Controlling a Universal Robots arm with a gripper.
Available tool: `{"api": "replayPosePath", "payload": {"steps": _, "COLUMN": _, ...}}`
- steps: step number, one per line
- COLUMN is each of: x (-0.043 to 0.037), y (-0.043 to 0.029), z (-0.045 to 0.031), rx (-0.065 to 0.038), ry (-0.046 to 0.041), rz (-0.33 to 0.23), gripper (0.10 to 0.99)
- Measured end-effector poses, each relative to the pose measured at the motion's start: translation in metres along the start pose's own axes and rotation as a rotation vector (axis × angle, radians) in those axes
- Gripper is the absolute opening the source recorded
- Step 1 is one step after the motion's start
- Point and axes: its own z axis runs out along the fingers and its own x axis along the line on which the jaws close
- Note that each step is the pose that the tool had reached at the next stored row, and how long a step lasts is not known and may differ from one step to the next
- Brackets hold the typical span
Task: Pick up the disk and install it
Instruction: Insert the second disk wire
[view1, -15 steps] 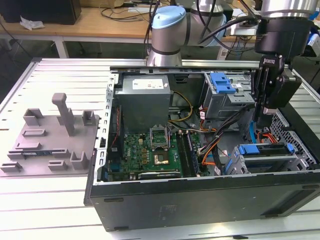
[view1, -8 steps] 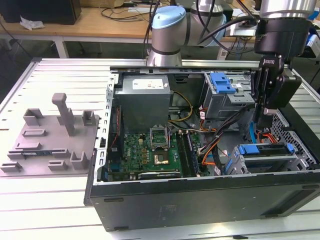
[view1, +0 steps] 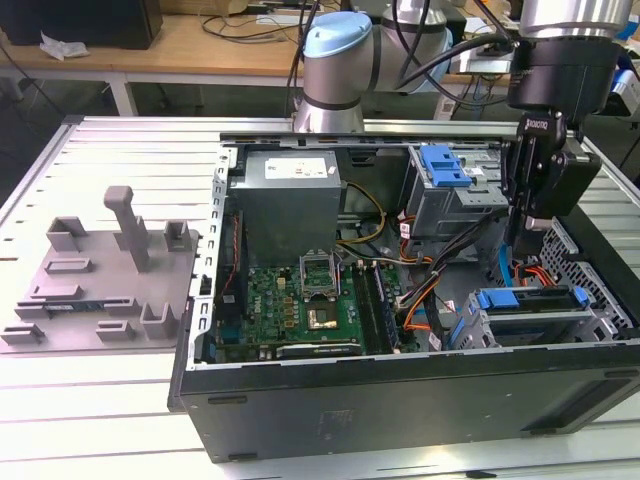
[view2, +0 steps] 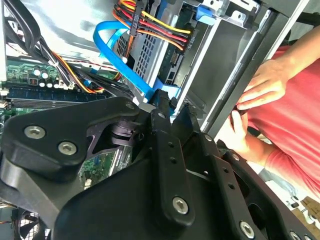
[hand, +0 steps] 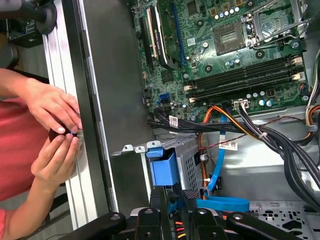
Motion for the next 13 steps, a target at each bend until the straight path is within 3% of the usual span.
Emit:
{"api": "replayPosePath", "payload": {"steps": 4, "x": 0.0, "y": 0.0, "z": 0.0001, "rx": 0.0, "ry": 0.0, "rz": 0.0, "gripper": 0.286}}
{"api": "replayPosePath", "payload": {"steps": 6, "x": 0.0, "y": 0.0, "z": 0.0001, "rx": 0.0, "ry": -0.0001, "rz": 0.0, "gripper": 0.161}}
{"api": "replayPosePath", "payload": {"steps": 13, "x": -0.0001, "y": 0.0, "z": 0.0002, "rx": 0.0, "ry": -0.0001, "rz": 0.0, "gripper": 0.161}}
